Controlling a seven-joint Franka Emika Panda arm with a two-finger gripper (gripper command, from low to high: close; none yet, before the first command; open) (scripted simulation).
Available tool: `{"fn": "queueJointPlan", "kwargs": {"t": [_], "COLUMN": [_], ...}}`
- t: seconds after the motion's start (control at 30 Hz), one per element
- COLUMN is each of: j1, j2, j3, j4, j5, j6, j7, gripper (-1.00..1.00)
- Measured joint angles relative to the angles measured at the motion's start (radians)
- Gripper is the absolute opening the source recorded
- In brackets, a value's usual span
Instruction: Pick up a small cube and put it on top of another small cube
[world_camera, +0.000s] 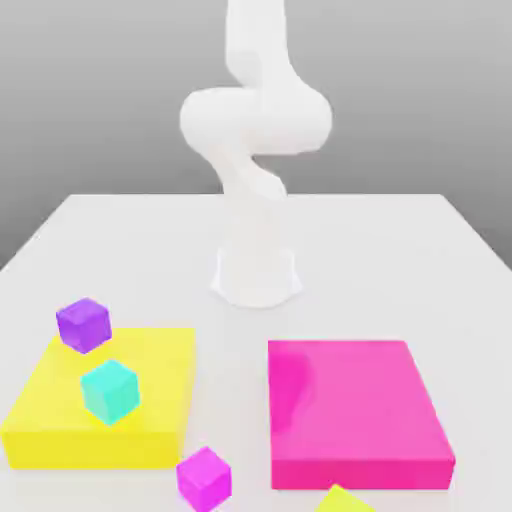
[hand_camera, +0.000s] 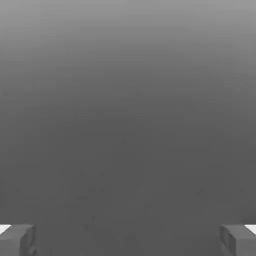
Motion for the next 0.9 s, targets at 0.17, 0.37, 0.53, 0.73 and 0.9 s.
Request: {"fn": "queueJointPlan", "kwargs": {"t": [0.17,0.37,0.53,0.73,0.9], "j1": [0.076,0.143,0.175,0.200,0.207], "j2": [0.187,0.406,0.587,0.802,0.976], "j3": [-0.047,-0.080,-0.084,-0.069,-0.056], "j4": [0.006,0.014,0.020,0.026,0.030], "j5": [0.033,0.082,0.118,0.126,0.087], "j6": [0.051,0.110,0.159,0.221,0.275], "j7": [-0.139,-0.308,-0.445,-0.585,-0.671], "gripper": [0.00,0.00,0.00,0.00,0.00]}}
